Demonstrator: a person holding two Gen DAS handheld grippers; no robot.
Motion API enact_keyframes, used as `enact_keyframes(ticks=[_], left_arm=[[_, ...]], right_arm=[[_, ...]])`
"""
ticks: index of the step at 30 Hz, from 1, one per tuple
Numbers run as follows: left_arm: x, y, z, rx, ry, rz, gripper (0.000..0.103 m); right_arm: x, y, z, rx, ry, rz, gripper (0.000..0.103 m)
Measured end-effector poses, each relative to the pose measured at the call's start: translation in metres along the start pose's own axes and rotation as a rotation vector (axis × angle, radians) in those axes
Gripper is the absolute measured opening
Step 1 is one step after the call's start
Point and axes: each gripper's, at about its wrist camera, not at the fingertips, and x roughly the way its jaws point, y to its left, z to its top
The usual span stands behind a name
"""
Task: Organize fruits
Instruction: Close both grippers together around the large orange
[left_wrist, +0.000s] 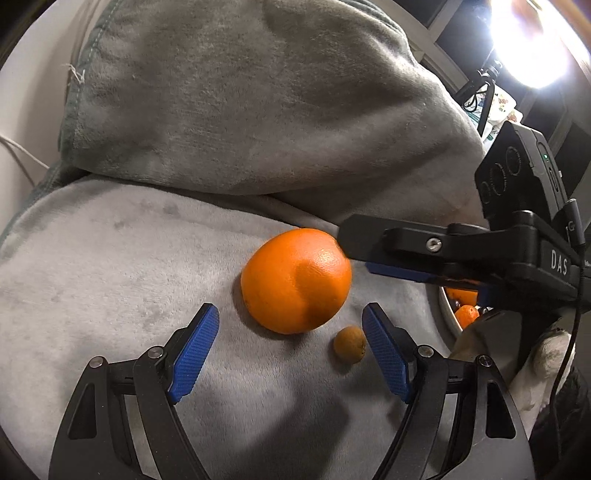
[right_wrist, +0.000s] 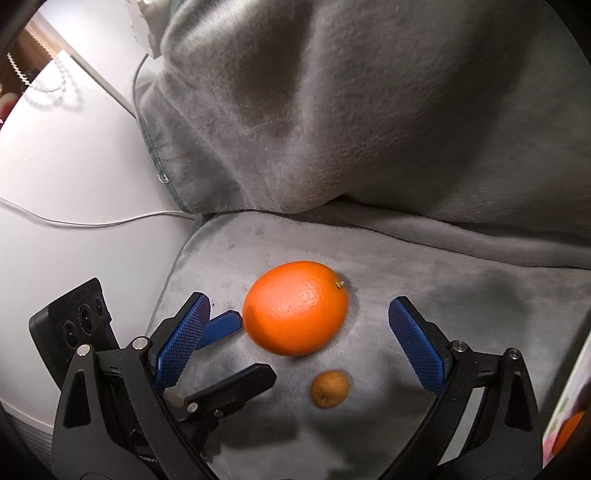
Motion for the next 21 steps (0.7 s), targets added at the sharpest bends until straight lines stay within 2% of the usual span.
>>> enact_keyframes(ticks=[8, 10, 15, 18, 21], left_arm=[[0.01, 0.003, 0.005, -0.009, 0.027, -0.02, 0.077], [0.012, 0.005, 0.006, -0.015, 0.033, -0.02, 0.076], [0.018, 0.004, 0.007, -0.016, 0.051, -0.03, 0.06], [0.02, 0.002, 0.006, -0.008, 0.048, -0.018, 0.058], [0.02, -0.007, 0.008, 0.001, 0.042, -0.007, 0.058]], right_arm=[[0.016, 0.003, 0.004, 0.007, 0.04, 0.017, 0.092], [0.018, 0.004, 0.004, 0.004, 0.048, 0.017, 0.087], [0.023, 0.006, 0.003, -0.002, 0.064, 0.009, 0.074], [0.021, 0.004, 0.003, 0.004, 0.061, 0.008, 0.068], [0.021, 0.003, 0.002, 0.001, 0.058, 0.011, 0.067]])
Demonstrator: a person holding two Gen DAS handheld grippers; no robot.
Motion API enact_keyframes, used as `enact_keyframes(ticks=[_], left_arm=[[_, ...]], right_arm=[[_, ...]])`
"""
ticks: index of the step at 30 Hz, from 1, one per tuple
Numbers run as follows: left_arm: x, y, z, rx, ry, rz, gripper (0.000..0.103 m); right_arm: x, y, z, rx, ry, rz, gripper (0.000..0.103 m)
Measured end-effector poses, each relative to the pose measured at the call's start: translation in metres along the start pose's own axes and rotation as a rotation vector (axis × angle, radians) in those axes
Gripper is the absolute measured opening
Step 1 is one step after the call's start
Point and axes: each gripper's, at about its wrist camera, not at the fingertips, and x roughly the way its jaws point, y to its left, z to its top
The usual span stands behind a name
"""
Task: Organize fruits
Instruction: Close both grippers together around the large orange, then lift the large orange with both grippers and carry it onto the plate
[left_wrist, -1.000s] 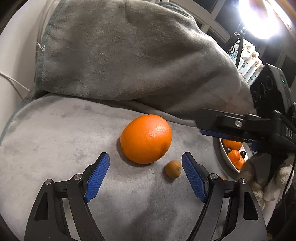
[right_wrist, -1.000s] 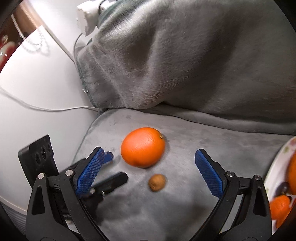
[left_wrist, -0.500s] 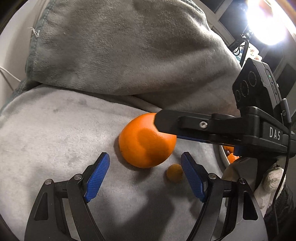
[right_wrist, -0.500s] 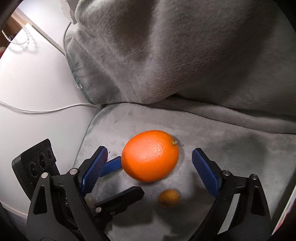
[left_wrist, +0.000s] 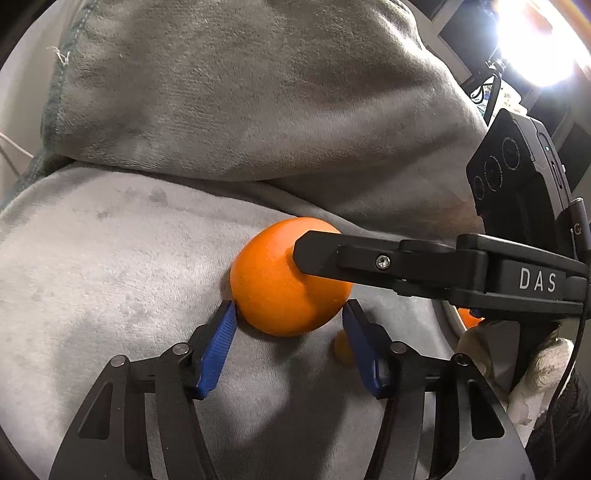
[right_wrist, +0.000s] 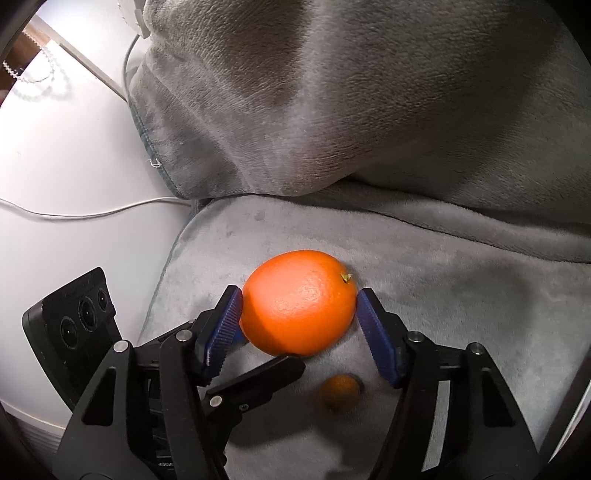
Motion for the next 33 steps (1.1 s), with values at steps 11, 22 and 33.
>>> enact_keyframes(ticks=[11, 22, 33], left_arm=[[-0.015, -0.021, -0.009, 0.049, -0.04, 0.029, 0.058], [-0.027, -0.052, -0.03, 0.104, -0.077, 0.028, 0.058], [-0.035, -0.104, -0.042, 0.176, -0.097, -0.018, 0.058]], right_arm=[[-0.022, 0.002, -0.01, 0.002, -0.035, 0.018, 0.067], [-0.061, 0.001, -0.036, 0.004, -0.103, 0.024, 0.067], [-0.119, -0.013, -0.069, 0.022, -0.177, 0.003, 0.067]])
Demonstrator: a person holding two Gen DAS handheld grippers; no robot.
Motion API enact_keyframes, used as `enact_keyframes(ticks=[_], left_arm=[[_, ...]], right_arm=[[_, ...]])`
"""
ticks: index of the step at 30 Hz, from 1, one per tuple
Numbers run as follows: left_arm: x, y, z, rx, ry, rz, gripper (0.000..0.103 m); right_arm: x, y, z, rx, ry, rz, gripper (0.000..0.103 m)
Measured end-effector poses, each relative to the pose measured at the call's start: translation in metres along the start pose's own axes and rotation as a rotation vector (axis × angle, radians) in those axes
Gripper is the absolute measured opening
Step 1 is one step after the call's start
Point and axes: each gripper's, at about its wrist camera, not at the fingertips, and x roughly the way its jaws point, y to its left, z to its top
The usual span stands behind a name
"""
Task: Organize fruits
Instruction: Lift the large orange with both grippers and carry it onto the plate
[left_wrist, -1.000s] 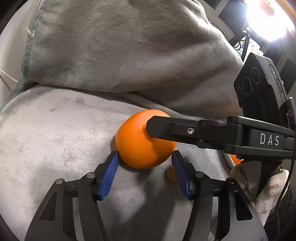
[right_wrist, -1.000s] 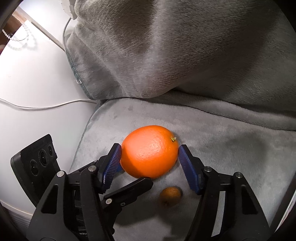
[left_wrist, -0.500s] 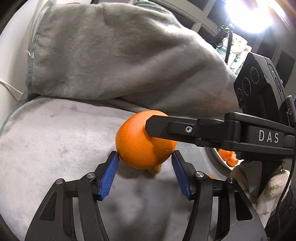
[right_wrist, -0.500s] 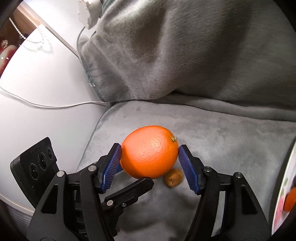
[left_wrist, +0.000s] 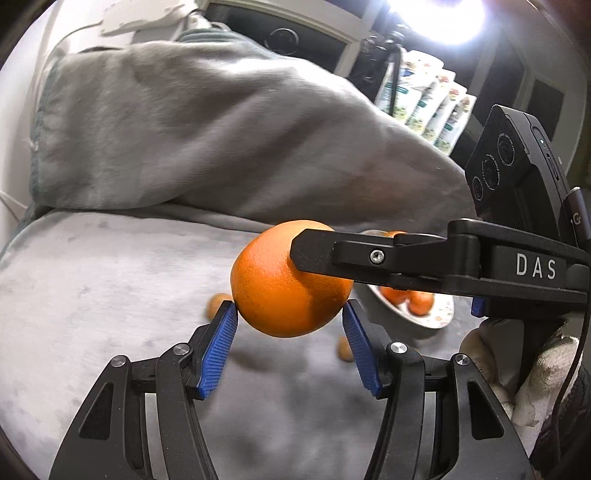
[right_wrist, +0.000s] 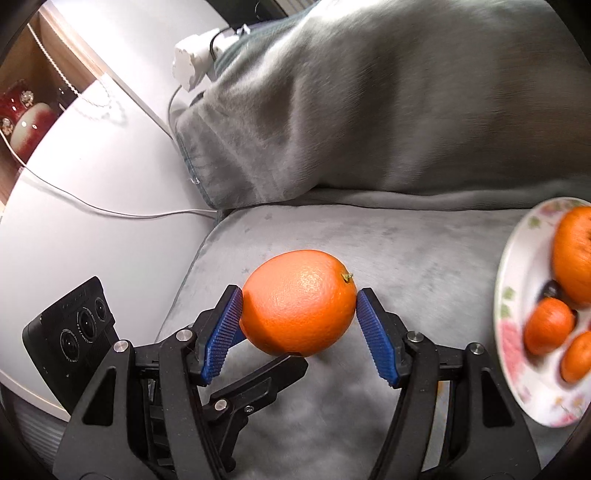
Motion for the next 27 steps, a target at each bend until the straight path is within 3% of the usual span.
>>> enact_keyframes(ticks=[17, 27], left_arm=[[0.032, -0.088, -0.003, 0.109, 0.027, -0.111, 0.058], [0.055, -0.119, -0.009, 0.143, 0.068, -0.158, 0.058]], right_arm=[[-0.089, -0.054, -0.029, 0.051, -0.097, -0.081, 0.067], [-0.119, -0.09, -0.039, 0.102, -0.117, -0.121, 0.067]])
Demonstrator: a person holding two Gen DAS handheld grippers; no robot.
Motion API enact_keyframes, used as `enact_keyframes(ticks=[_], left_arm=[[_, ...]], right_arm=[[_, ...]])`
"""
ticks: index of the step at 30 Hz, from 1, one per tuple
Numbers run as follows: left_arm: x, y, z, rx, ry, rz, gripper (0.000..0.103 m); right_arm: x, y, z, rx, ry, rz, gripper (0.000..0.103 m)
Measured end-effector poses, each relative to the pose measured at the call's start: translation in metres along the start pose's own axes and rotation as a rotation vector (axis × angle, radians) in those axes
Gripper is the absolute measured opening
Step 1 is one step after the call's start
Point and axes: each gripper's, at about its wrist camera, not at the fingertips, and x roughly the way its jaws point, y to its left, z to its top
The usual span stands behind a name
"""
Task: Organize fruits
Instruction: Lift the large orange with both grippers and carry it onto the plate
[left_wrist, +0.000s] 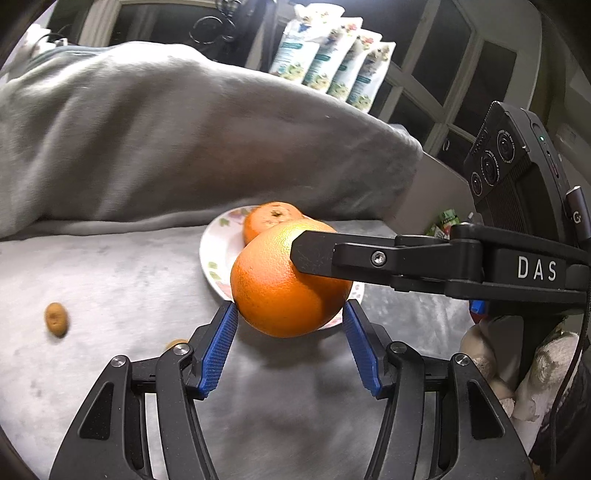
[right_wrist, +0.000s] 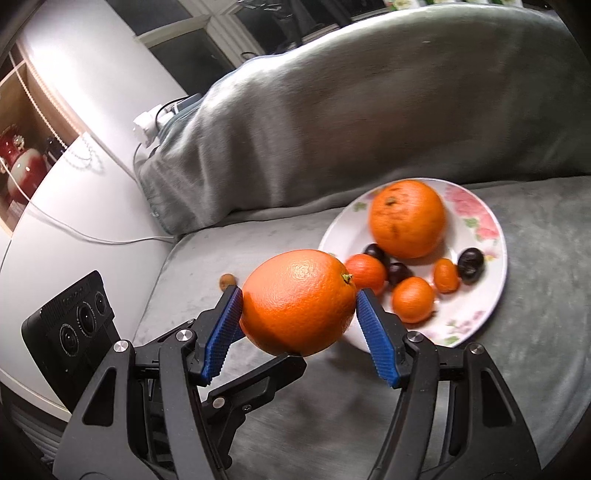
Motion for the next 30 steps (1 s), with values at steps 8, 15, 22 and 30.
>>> enact_keyframes(ticks=[8, 15, 22, 30], left_arm=[[0.014, -0.011, 0.001, 0.019, 0.026, -0.011, 0.058], [0.022, -0.017, 0.0, 0.042, 0.046, -0.009, 0.058], [0.026, -0.018, -0.001, 0.049, 0.056, -0.006, 0.058], [0.029, -0.018, -0.002, 0.054, 0.069, -0.004, 0.057]], right_arm=[[-0.007, -0.023, 0.003, 0.036, 0.002, -0.013, 0.067], [-0.008, -0.033, 0.003, 0.056, 0.002, -0.017, 0.067], [-0.007, -0.035, 0.004, 0.06, 0.007, -0.025, 0.067], [-0.003, -0.036, 0.004, 0.065, 0.01, -0.026, 0.067]])
